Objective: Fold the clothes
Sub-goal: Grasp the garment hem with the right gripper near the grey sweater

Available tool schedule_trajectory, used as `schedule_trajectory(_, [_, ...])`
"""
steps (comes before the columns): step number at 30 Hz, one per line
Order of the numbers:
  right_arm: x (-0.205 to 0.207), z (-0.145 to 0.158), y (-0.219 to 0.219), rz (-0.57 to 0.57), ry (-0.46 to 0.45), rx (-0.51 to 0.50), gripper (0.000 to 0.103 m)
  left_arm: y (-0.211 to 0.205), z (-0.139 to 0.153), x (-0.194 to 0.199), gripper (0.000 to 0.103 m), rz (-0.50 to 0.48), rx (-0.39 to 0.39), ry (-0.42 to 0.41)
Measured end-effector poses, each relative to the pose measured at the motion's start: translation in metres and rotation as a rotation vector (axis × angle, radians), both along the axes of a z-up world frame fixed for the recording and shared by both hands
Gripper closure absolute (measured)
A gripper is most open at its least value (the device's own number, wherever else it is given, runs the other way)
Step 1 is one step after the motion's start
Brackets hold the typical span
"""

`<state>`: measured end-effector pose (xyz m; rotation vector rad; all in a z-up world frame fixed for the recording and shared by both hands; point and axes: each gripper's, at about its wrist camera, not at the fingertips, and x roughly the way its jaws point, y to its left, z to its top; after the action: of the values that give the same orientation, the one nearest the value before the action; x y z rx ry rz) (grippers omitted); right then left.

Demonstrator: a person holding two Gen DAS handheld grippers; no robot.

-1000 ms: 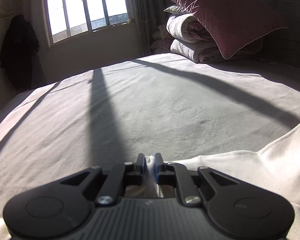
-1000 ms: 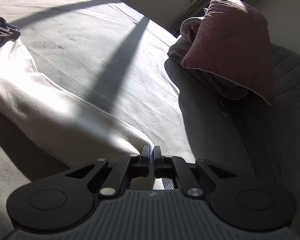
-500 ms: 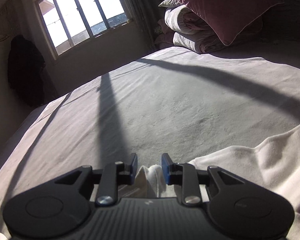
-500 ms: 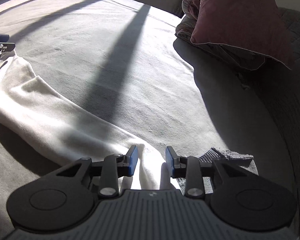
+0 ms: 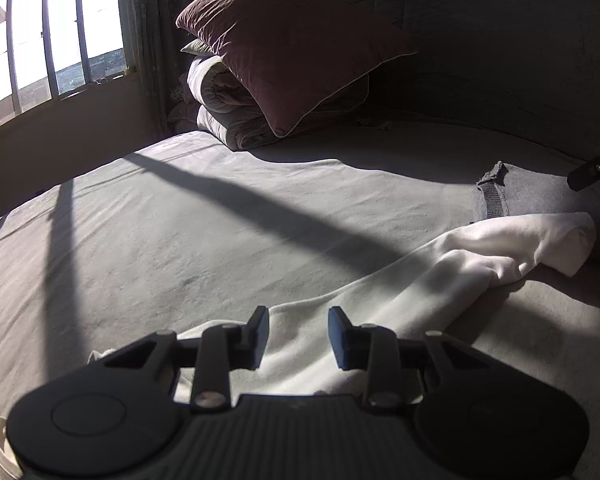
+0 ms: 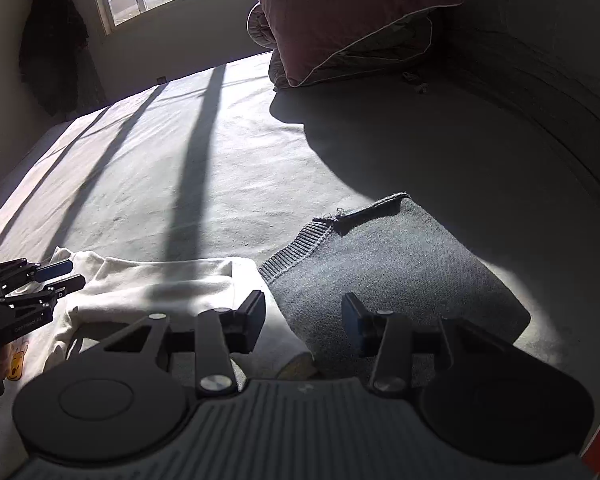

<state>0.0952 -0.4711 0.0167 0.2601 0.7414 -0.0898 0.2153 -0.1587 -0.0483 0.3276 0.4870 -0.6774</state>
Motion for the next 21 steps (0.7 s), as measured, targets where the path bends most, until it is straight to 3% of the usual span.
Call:
schedule_trajectory(9, [-0.019,-0.028,-0.036,-0.121,0.053,0.584,0.058,-0.008,-0.005,-0.003,0.070,-0.029,0.001,0.046])
schedule_trajectory(14, [-0.009,-0.039,-0.034,-0.204,0.059,0.606,0.059,-0.010,-0.005,-0.006,0.068,-0.041,-0.005,0.067])
schedule_trajectory(17, [0.002,-0.034,-0.028,-0.174,0.049,0.629,0.094,-0.011,-0.005,-0.006,0.066,-0.053,-0.001,0.072])
schedule_trajectory(21, [0.028,0.004,-0.017,-0.117,-0.016,0.464,0.097,-0.011,-0.005,-0.002,0.066,-0.053,0.000,0.085])
